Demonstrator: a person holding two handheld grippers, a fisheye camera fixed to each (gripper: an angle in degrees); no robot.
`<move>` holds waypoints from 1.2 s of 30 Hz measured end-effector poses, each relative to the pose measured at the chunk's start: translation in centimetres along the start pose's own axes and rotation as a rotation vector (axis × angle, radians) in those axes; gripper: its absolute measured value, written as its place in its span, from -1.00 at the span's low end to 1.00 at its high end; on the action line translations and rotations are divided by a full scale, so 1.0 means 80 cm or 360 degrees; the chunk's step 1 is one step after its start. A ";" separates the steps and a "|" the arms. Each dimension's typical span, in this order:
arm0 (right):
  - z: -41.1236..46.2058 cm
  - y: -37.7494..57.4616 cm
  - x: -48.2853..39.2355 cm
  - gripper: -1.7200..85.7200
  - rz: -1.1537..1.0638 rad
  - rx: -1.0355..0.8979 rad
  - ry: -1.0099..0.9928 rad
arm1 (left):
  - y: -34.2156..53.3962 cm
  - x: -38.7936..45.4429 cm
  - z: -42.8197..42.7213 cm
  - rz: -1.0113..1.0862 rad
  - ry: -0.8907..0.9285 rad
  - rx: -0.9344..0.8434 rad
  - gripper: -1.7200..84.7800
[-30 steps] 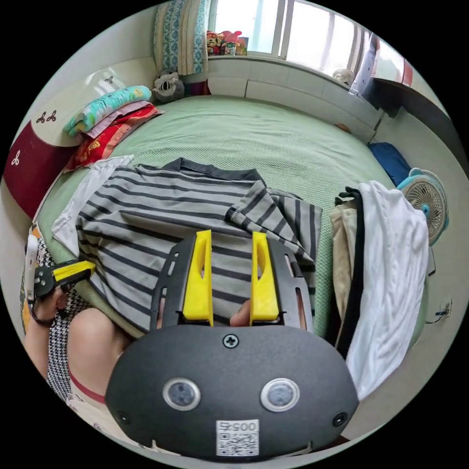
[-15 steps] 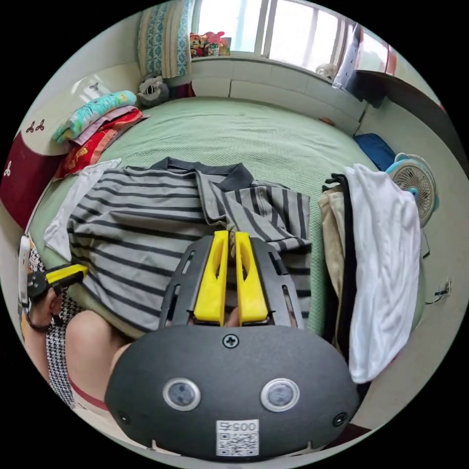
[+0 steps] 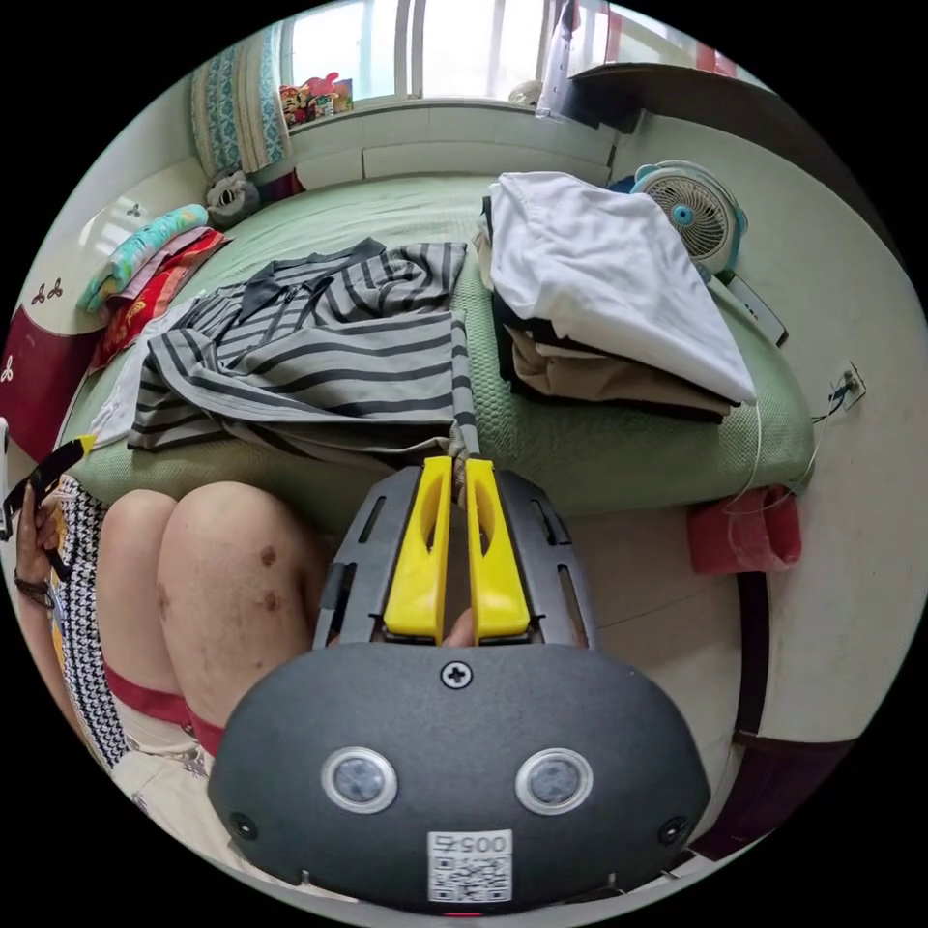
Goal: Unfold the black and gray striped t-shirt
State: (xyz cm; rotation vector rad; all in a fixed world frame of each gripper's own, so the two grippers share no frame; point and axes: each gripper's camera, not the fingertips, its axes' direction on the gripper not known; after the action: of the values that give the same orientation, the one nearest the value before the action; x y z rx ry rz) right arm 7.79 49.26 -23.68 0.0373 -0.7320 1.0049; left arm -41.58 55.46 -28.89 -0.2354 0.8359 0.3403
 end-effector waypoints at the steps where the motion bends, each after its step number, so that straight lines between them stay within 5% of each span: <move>1: 0.000 0.002 0.000 -0.98 0.0009 -0.0001 0.0003 | 0.001 0.002 -0.005 0.0008 -0.0001 0.0009 -0.72; 9: 0.000 0.009 0.008 -0.98 0.0044 -0.0043 0.0046 | -0.087 0.035 -0.023 0.0224 -0.0150 0.0108 -0.68; 21: -0.025 0.019 0.021 -0.98 0.0100 -0.0090 0.0050 | -0.146 0.067 0.034 0.0191 -0.0379 -0.0257 -0.86; 36: -0.202 0.076 0.033 -0.98 0.0100 0.0341 -0.0012 | 0.016 0.047 -0.245 0.0189 0.0017 0.0145 -0.93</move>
State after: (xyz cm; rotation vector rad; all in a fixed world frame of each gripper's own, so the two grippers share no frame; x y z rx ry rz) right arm 12.69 60.30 -36.29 0.2050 -0.6329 1.1405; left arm -53.09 50.85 -44.57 -0.1033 0.8759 0.4112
